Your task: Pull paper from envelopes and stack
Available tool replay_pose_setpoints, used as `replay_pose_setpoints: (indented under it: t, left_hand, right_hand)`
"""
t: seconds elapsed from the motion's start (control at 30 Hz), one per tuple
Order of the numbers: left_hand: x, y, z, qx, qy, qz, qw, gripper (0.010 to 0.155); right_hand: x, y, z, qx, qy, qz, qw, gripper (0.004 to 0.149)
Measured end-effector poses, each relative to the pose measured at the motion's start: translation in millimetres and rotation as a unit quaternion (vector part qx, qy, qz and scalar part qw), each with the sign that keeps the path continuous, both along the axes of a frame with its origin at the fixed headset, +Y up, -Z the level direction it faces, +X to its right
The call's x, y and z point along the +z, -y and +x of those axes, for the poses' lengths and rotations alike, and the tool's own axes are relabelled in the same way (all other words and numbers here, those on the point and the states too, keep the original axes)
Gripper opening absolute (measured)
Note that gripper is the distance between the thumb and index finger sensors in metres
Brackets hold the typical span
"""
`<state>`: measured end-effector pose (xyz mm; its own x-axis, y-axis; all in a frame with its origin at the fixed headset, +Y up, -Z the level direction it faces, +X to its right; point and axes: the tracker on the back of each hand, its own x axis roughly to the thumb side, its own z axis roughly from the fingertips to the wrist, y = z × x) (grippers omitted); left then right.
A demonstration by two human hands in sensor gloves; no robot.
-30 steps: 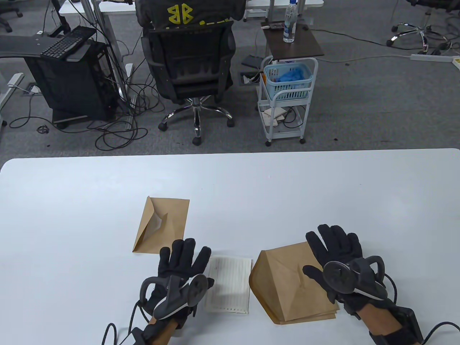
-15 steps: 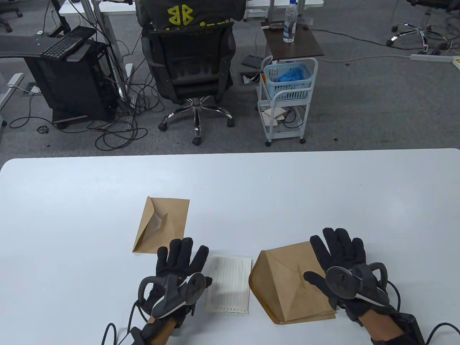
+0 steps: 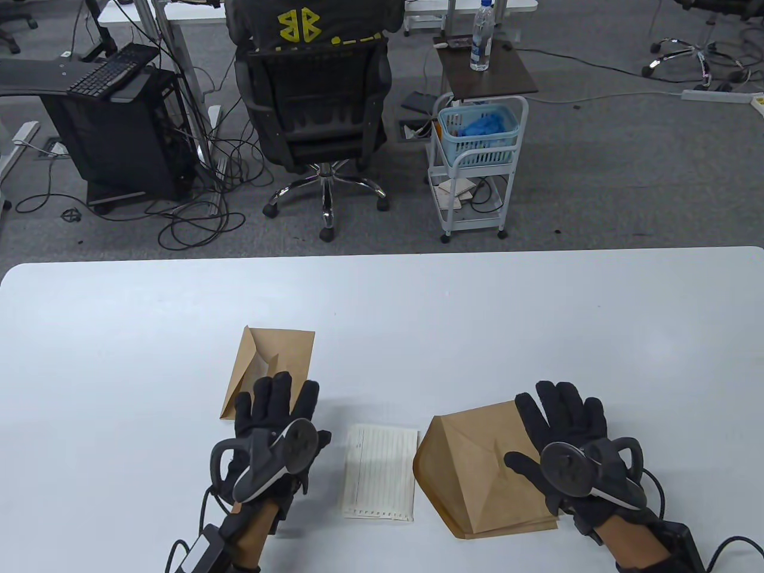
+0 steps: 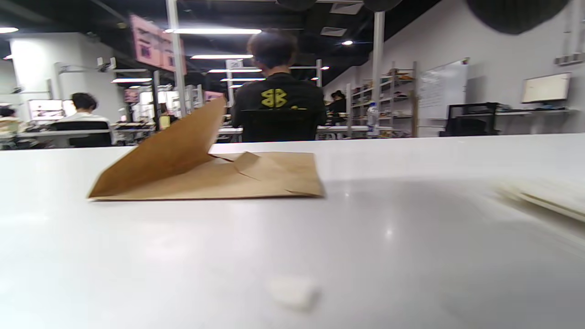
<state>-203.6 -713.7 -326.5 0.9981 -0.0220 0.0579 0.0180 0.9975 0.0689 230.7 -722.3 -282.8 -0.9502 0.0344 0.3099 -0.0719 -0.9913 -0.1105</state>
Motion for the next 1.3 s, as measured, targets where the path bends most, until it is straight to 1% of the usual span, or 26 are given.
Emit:
replay_pose_setpoints:
  t: [0.13,0.27,0.4,0.5,0.63,0.67,0.73,0.8,0.87,0.9,0.97,1.03,1.17,1.3]
  left_hand:
    - [-22.7,-9.3,-26.0,-0.007,-0.054,-0.009,0.998,0.081]
    - [-43.2,-11.7,-50.4,-0.003,-0.108,-0.022,0.994,0.084]
    - [-64.2,-2.9,-76.7,0.013,-0.170,-0.056,0.984,0.089]
    - [-77.1,9.5,-90.6,0.020,-0.206,-0.094,0.974,0.092]
    - [-90.5,24.6,-96.4,0.028,-0.228,-0.145,0.962,0.088]
    - [-94.1,28.1,-96.4,0.021,-0.235,-0.151,0.960,0.086]
    - [-98.2,31.8,-94.8,0.003,-0.242,-0.149,0.959,0.081]
    - [-103.0,36.4,-93.3,-0.023,-0.247,-0.162,0.955,0.076]
    - [-105.3,37.2,-92.5,-0.042,-0.255,-0.156,0.953,0.066]
    - [-106.4,36.9,-93.2,-0.042,-0.255,-0.149,0.955,0.058]
    - [-106.4,36.5,-94.3,-0.024,-0.255,-0.151,0.955,0.051]
    - [-106.0,35.3,-96.3,-0.011,-0.252,-0.142,0.957,0.048]
    - [-103.7,33.7,-99.0,0.001,-0.249,-0.146,0.957,0.048]
    - [-100.0,32.7,-102.2,0.032,-0.243,-0.144,0.959,0.048]
  right_hand:
    - [0.1,0.4,-1.0,0.000,-0.001,-0.002,1.000,0.086]
    - [0.1,0.4,-1.3,0.000,0.001,-0.001,1.000,0.085]
    - [0.5,0.7,-1.5,0.000,0.003,-0.003,1.000,0.085]
    - [0.2,0.8,-1.7,-0.001,0.003,-0.004,1.000,0.085]
    - [-0.1,1.3,-2.2,-0.001,0.004,-0.007,1.000,0.085]
    - [-0.3,1.6,-2.6,0.000,0.004,-0.008,1.000,0.085]
    - [-0.5,1.9,-3.0,0.002,0.004,-0.009,1.000,0.085]
    - [-0.7,2.1,-3.5,0.002,0.005,-0.010,1.000,0.085]
    - [-0.8,2.4,-4.0,0.002,0.005,-0.011,1.000,0.085]
    - [-0.8,2.5,-4.4,0.003,0.004,-0.012,1.000,0.085]
    - [-0.9,2.6,-5.0,0.004,0.004,-0.013,1.000,0.084]
    - [-1.1,2.9,-5.7,0.004,0.004,-0.014,1.000,0.084]
    - [-1.5,4.4,-8.0,0.007,0.003,-0.018,1.000,0.084]
    - [-1.0,4.6,-10.2,0.010,0.001,-0.019,1.000,0.084]
